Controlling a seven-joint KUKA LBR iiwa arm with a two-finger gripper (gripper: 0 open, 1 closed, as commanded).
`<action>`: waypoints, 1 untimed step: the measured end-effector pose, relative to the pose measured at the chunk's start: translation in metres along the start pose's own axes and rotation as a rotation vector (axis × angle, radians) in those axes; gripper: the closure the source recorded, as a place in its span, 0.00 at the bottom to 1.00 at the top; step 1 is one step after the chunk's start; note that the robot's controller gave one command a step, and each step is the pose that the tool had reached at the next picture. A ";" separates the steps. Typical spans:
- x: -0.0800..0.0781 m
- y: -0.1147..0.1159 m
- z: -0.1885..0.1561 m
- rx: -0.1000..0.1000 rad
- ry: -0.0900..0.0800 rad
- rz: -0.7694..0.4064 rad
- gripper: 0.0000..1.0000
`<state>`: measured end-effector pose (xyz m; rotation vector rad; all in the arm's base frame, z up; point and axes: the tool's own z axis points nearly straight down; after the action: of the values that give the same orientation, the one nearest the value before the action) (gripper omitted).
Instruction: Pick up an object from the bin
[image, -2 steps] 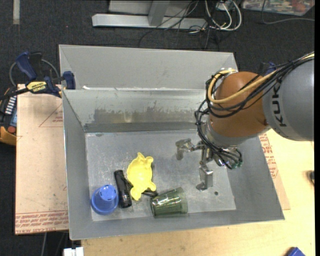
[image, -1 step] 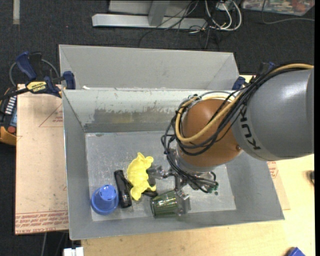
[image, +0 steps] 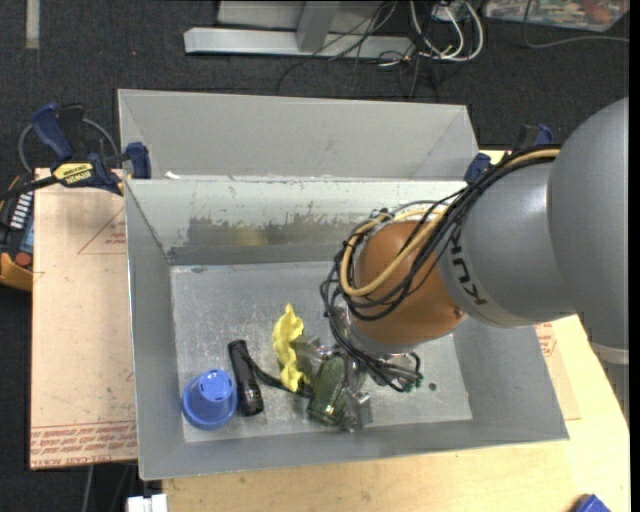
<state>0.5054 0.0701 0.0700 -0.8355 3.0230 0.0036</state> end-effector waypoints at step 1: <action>0.027 -0.004 -0.005 -0.008 -0.005 -0.018 1.00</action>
Offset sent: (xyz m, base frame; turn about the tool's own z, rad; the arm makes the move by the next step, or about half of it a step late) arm 0.0000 0.0000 0.0000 0.0000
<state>0.4842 0.0524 0.0745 -0.8613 3.0125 0.0177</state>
